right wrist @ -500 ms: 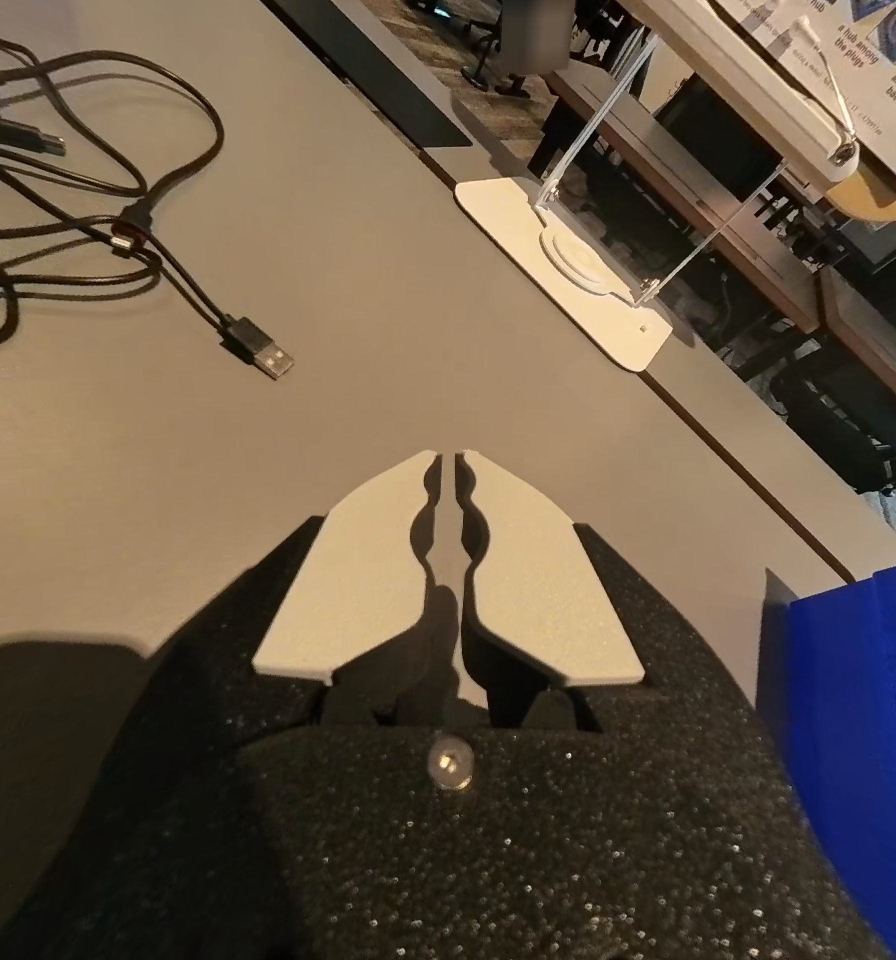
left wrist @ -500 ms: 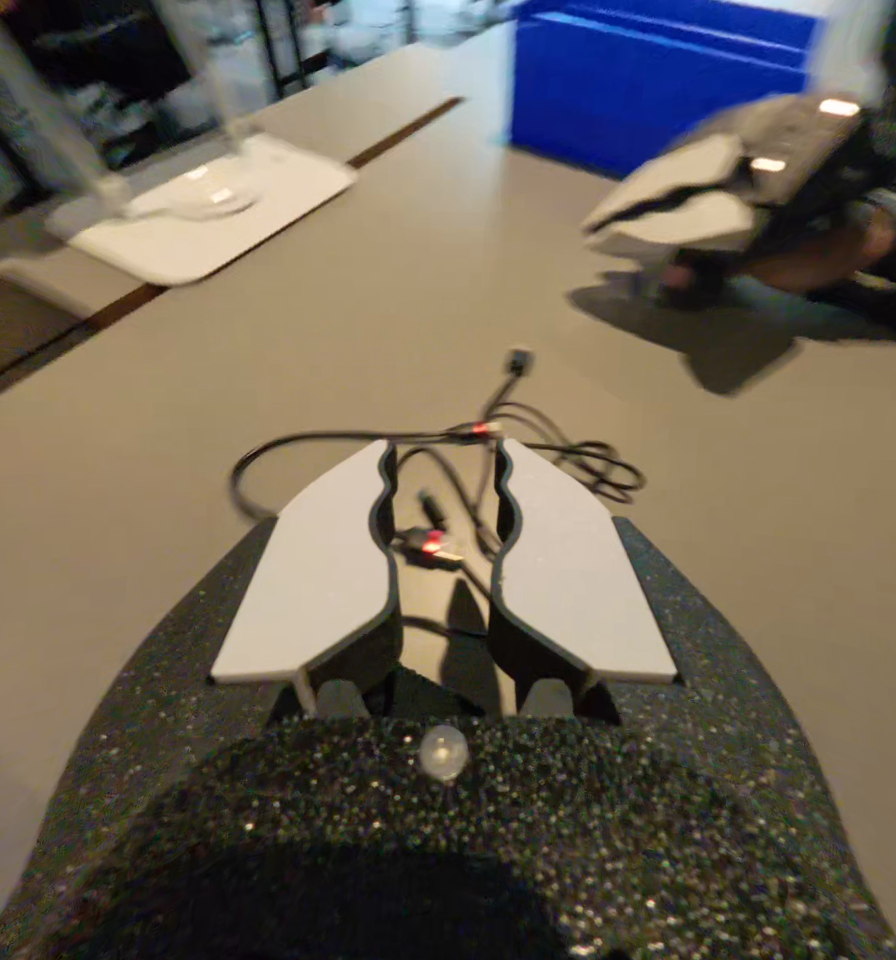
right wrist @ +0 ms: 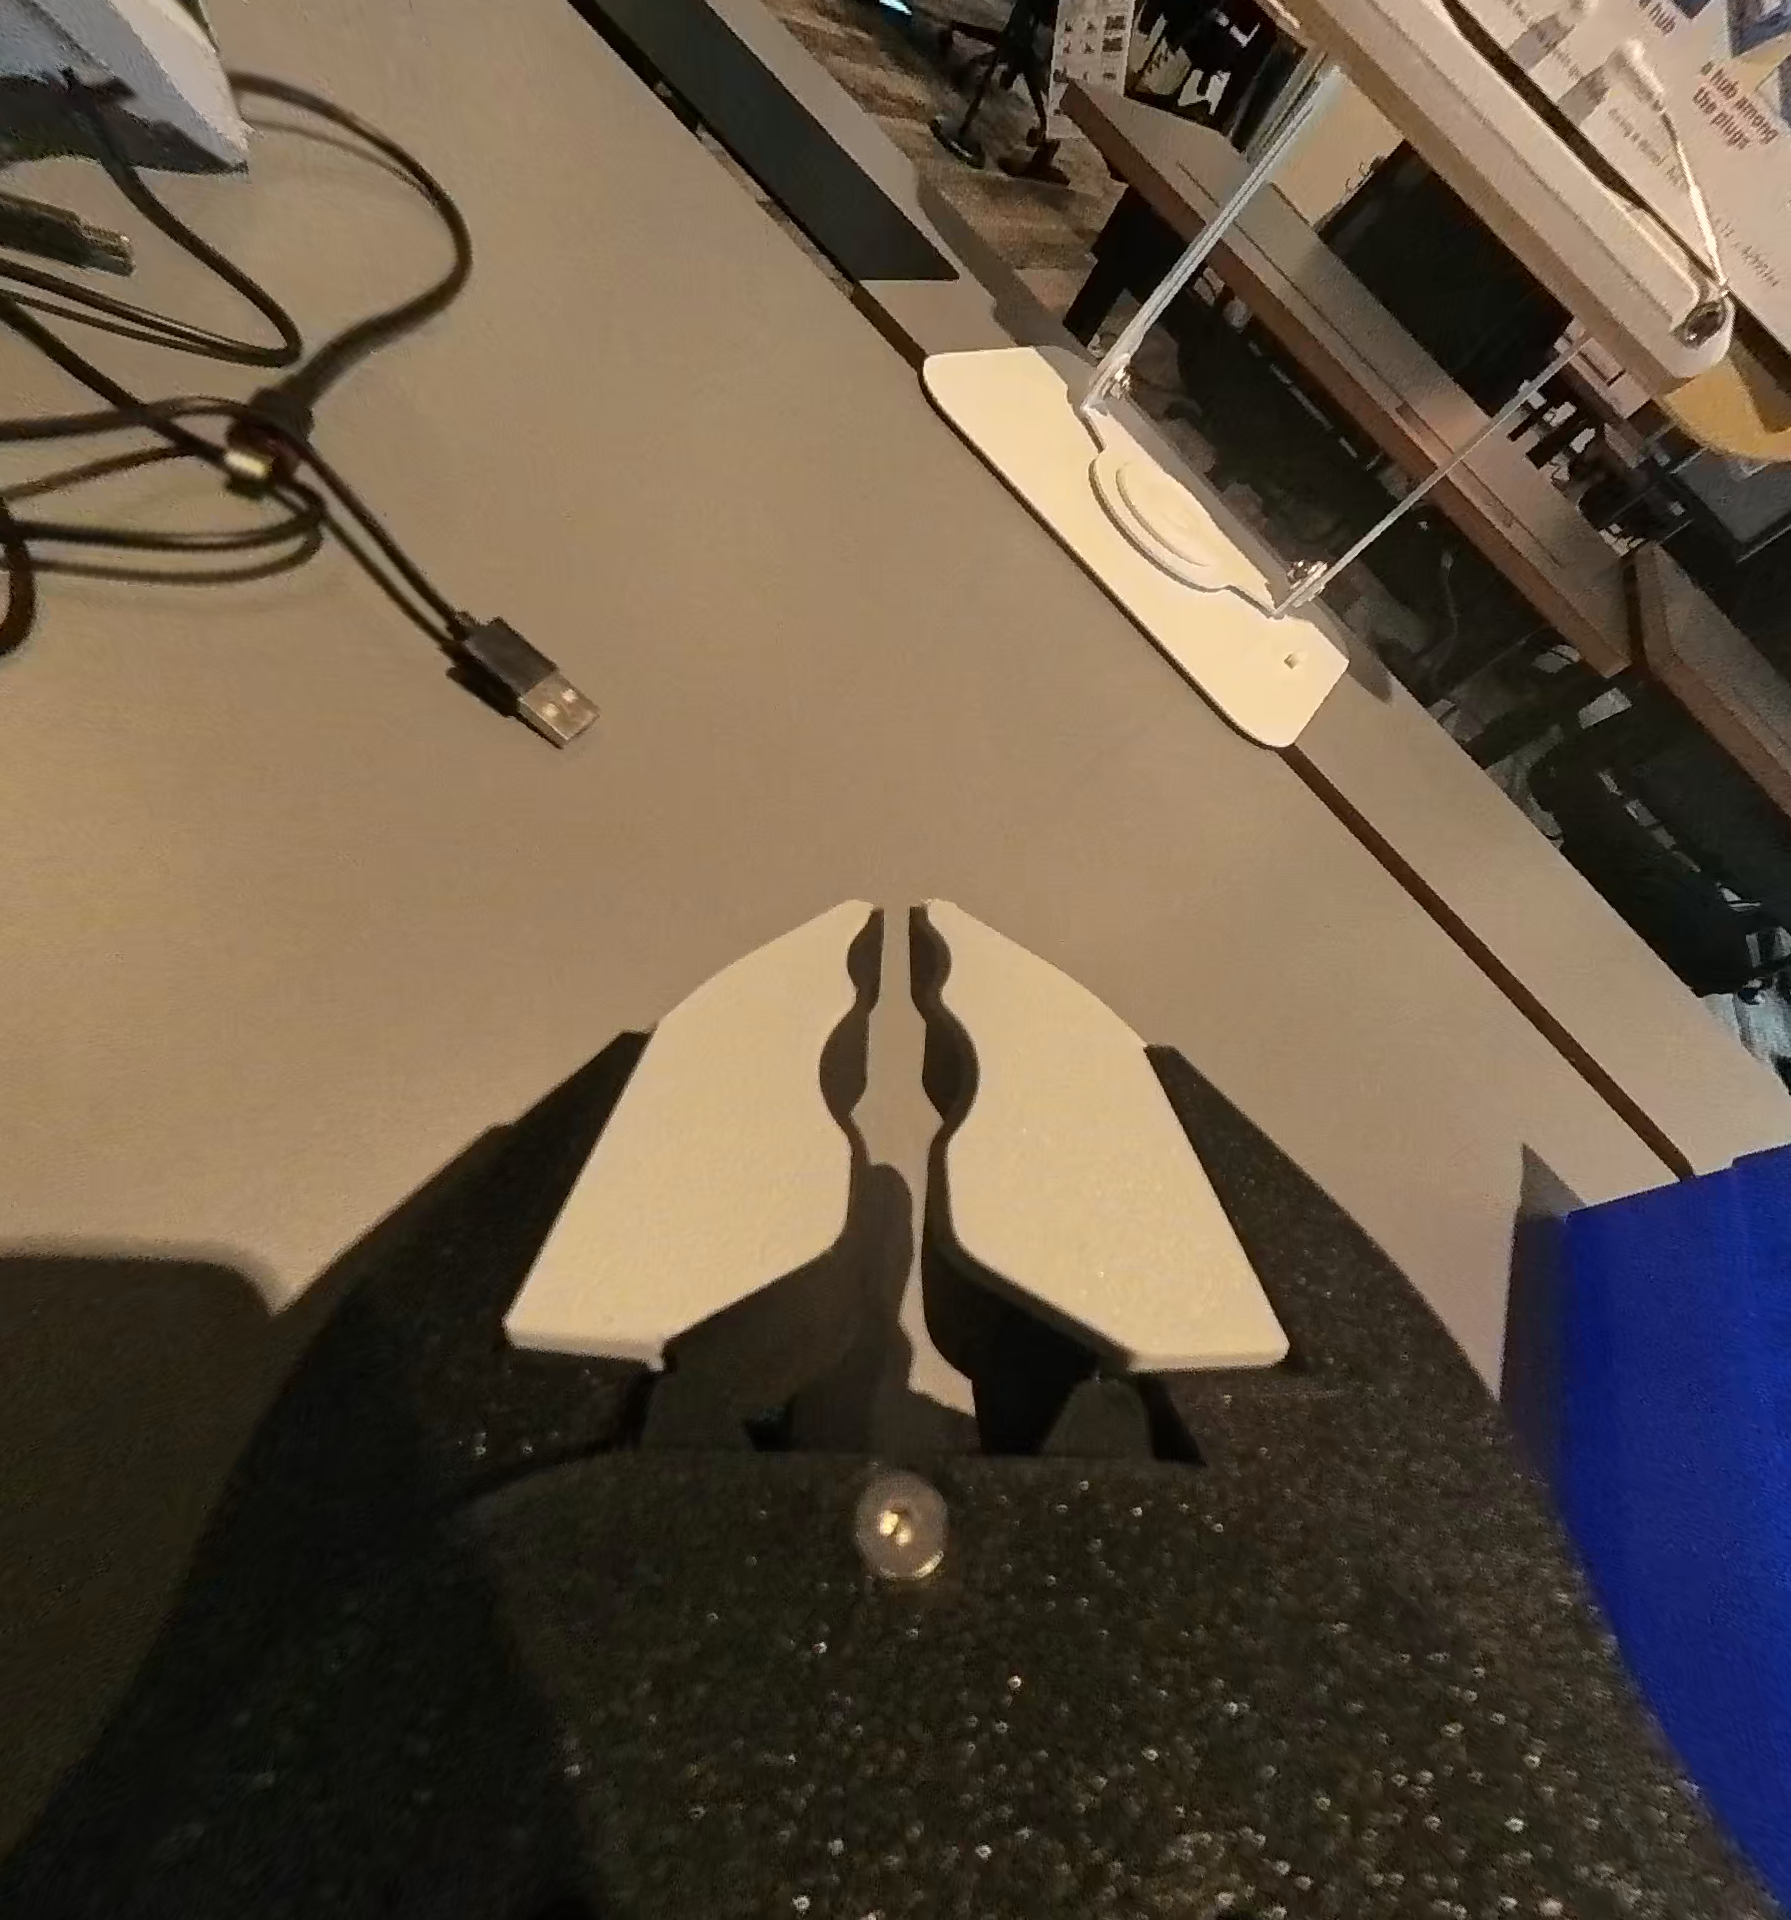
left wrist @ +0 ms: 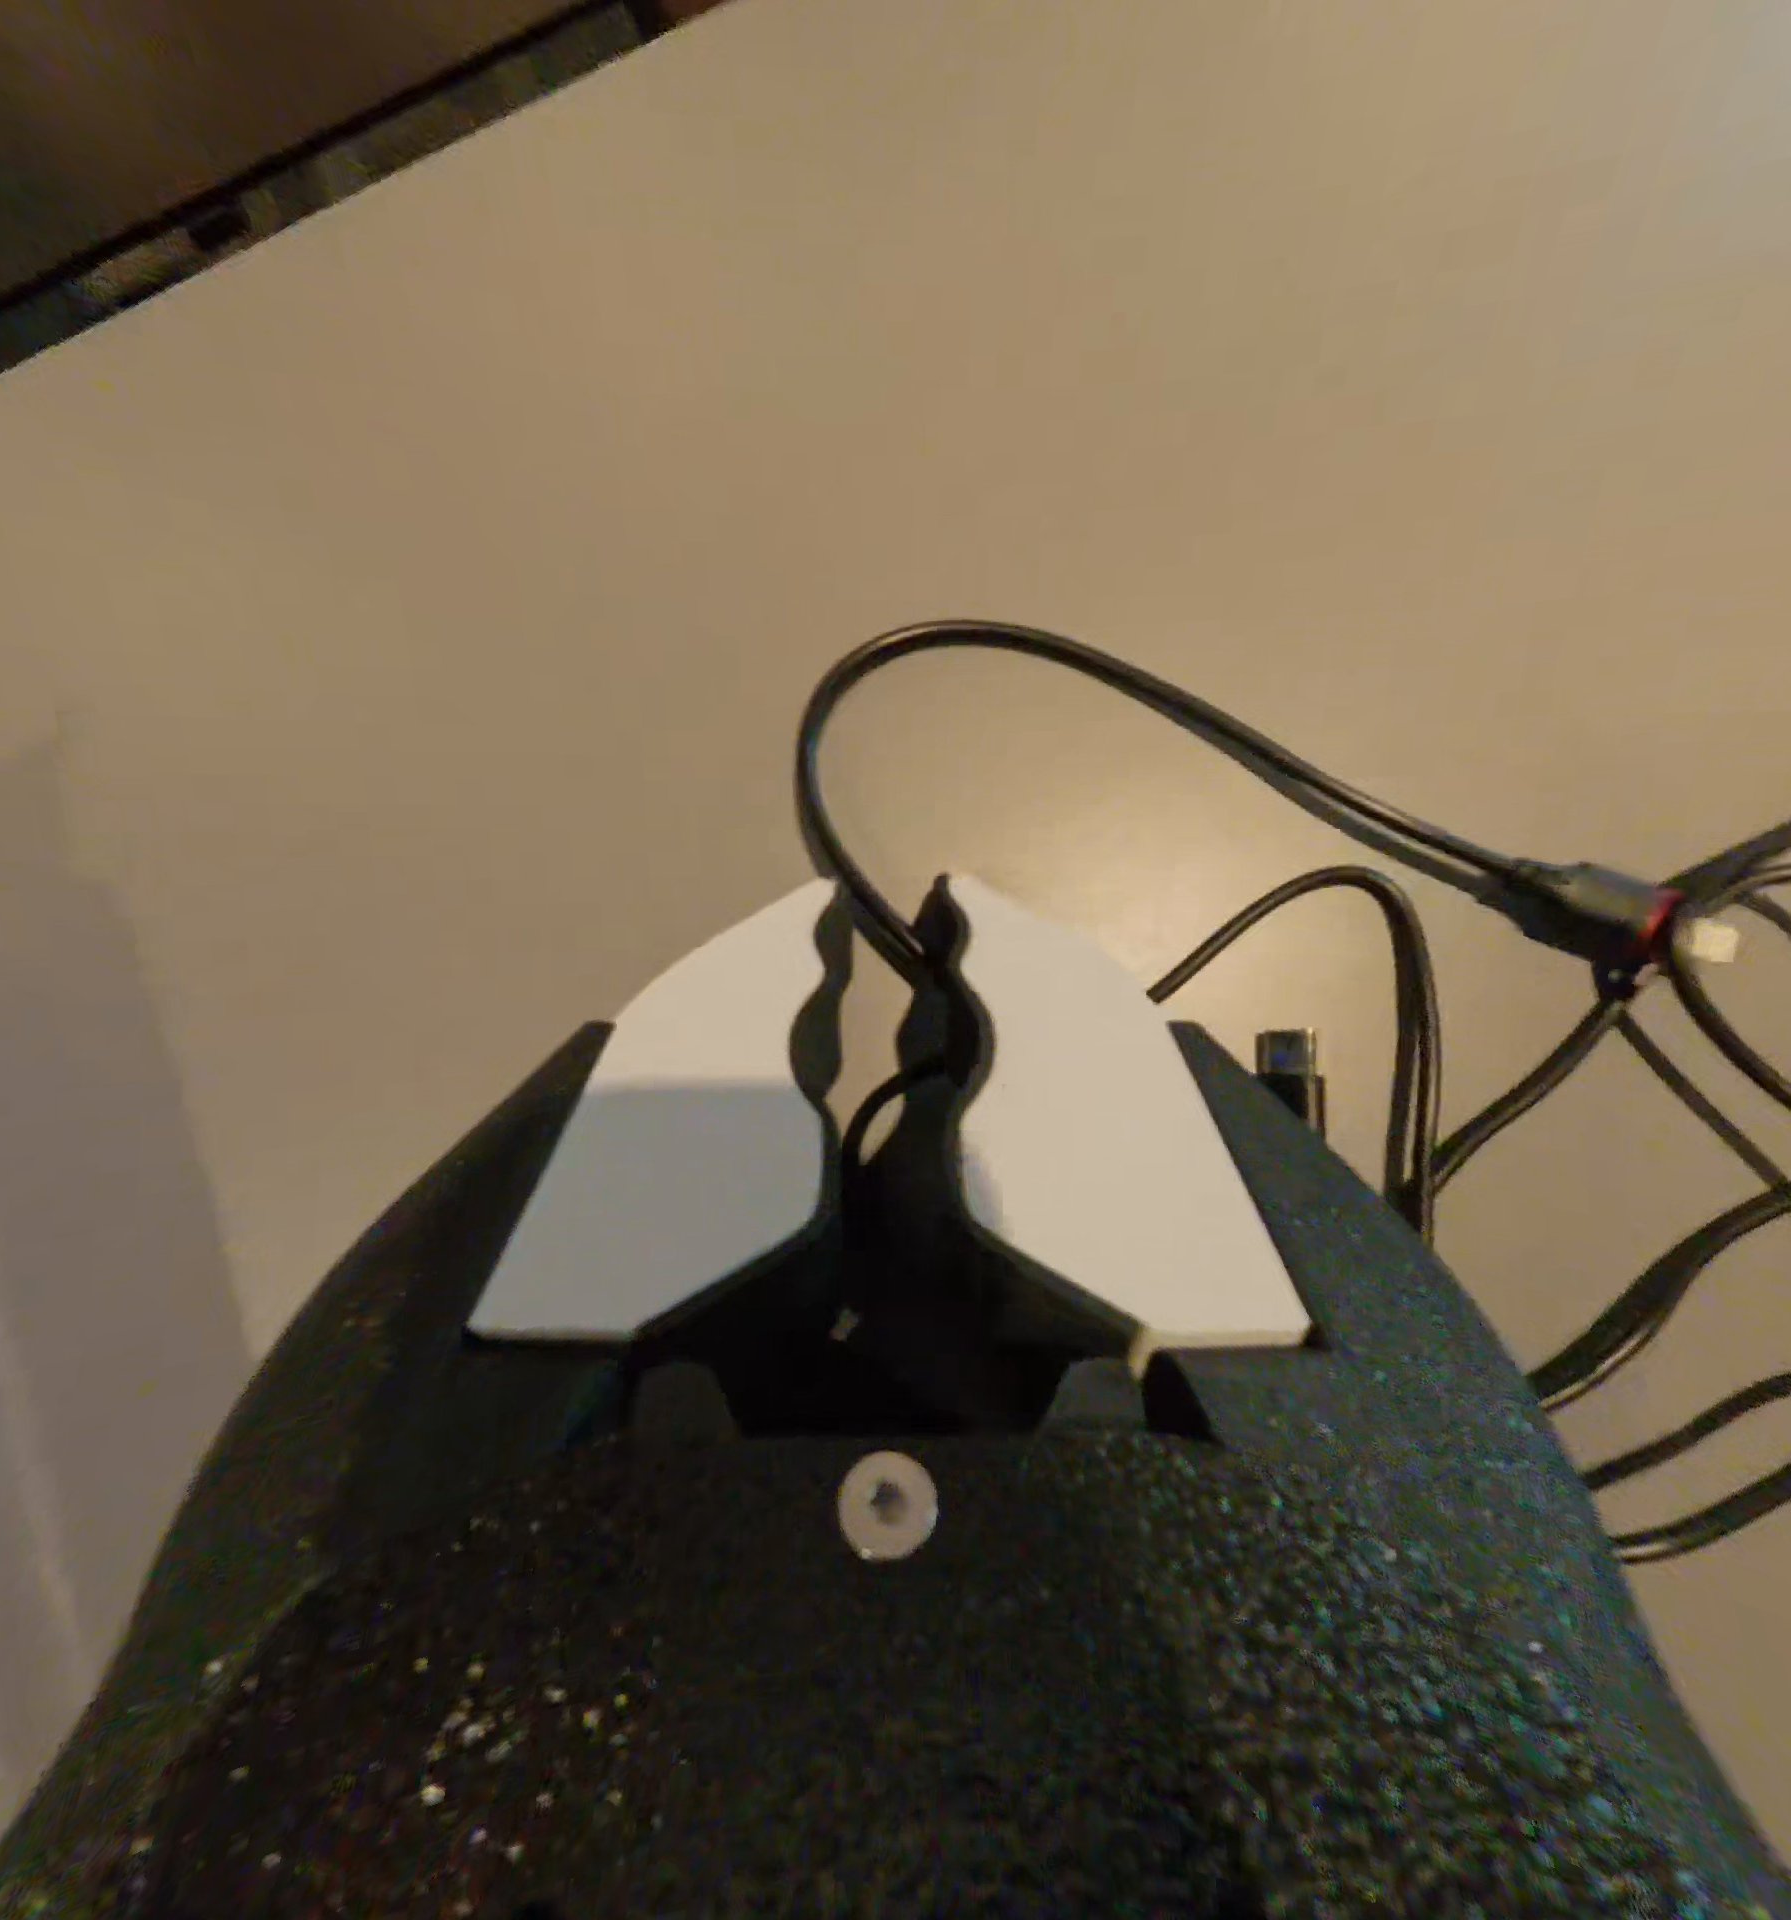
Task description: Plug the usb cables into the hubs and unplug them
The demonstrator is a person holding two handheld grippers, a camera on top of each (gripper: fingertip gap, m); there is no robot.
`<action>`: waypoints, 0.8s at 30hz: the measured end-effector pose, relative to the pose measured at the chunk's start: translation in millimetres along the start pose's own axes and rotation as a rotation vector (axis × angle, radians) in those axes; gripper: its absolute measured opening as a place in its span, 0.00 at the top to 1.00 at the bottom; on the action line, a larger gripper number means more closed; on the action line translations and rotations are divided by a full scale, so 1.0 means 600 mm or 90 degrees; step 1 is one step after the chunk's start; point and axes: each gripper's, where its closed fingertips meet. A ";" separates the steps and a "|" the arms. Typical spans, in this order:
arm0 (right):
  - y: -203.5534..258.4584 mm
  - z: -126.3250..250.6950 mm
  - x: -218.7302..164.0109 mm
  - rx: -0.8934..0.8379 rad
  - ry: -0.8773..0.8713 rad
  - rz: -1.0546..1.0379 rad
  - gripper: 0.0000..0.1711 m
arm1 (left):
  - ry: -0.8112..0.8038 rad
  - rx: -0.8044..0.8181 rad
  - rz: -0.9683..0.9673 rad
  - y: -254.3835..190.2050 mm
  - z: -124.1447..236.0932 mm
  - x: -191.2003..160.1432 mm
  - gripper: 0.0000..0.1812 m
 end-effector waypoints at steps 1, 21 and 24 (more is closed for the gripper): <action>0.000 0.000 0.000 0.000 0.000 -0.001 0.97 | 0.003 0.007 -0.021 -0.002 0.000 0.001 0.94; 0.006 -0.001 -0.001 0.004 0.004 0.018 0.97 | -0.523 0.479 0.042 0.249 0.418 0.088 0.98; 0.007 -0.003 -0.002 0.001 0.009 0.024 0.97 | -0.399 0.630 0.125 0.336 0.475 -0.008 0.98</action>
Point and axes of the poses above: each gripper's, where its closed fingertips meet, z back along the fingers, x out of its top, y = z × x across the jaws, and after that the axes turned 1 degree about -x, right-handed
